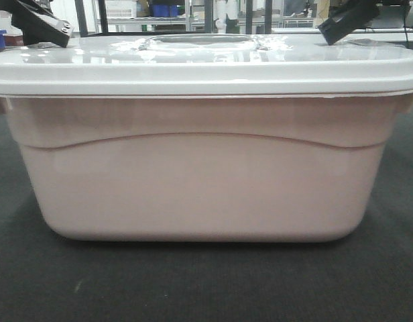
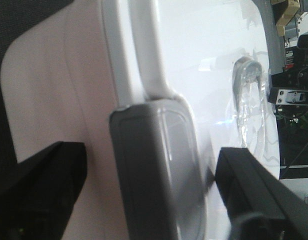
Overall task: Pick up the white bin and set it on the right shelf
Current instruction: 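Close both grippers on the grey latches at the bin ends, then lift the pink bin off the table with both grippers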
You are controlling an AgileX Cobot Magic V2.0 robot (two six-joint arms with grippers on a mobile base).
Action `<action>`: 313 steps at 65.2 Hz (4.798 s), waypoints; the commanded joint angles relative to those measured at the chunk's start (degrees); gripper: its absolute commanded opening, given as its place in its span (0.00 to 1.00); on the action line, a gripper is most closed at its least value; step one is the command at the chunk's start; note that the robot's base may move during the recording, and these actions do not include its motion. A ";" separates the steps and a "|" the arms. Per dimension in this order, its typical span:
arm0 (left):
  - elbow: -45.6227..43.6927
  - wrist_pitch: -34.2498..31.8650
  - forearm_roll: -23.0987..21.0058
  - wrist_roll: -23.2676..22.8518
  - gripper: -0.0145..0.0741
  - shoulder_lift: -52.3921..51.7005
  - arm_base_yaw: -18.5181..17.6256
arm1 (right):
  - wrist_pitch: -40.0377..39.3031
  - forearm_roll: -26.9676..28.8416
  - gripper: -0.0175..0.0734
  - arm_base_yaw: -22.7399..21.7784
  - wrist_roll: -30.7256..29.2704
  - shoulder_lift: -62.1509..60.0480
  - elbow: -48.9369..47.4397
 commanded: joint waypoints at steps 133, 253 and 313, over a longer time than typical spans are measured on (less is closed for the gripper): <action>-1.19 7.34 -4.64 0.14 0.60 -1.82 -0.21 | 5.30 3.05 0.88 2.88 6.12 -5.16 -1.44; -1.30 7.34 -1.65 0.15 0.47 -11.84 -0.21 | 8.16 11.44 0.61 3.15 -3.29 -9.13 -1.73; -1.30 6.97 -3.97 0.15 0.47 -33.53 -0.21 | 8.16 12.35 0.61 3.15 -10.51 -30.17 -1.62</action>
